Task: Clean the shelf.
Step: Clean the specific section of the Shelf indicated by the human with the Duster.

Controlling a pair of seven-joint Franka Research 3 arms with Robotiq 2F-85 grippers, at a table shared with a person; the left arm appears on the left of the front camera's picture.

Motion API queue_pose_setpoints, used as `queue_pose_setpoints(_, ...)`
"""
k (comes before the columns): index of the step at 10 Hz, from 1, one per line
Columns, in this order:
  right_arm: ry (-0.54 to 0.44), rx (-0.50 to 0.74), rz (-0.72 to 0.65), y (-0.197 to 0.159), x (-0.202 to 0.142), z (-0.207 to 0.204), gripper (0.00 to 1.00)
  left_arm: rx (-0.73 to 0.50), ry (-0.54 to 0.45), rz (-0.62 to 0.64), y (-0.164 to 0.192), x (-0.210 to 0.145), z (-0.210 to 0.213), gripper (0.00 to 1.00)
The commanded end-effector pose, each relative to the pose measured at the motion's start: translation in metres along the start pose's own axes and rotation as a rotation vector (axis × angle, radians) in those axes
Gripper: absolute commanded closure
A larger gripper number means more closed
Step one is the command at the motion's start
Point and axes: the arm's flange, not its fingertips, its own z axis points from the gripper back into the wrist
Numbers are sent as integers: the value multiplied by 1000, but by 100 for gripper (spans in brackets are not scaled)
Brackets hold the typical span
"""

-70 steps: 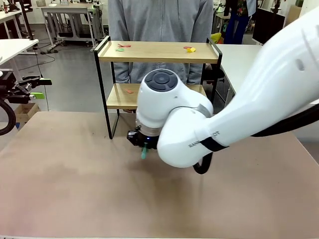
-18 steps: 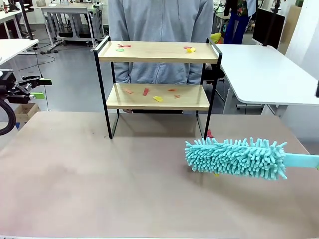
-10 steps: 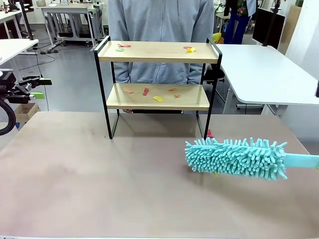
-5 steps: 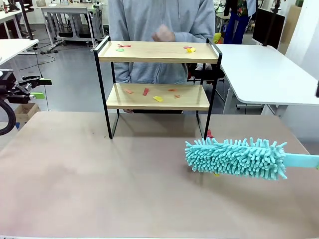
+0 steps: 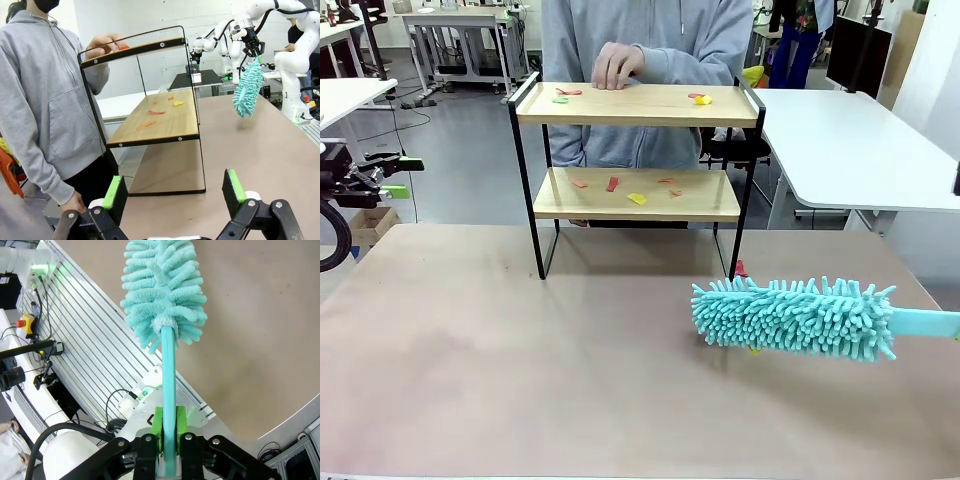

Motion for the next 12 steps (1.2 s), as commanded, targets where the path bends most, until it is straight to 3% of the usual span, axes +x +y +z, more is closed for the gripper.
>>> queue_pose_setpoints(1,-11,2,-21,3,1,1,87,2,5,-6,-2,2,-2,0)
queue_pose_setpoints(11,0,0,0,0,0,0,87,2,5,-6,-2,2,-2,0)
queue_pose_setpoints(12,-77,11,22,16,17,17,87,2,5,-6,-2,2,-2,0)
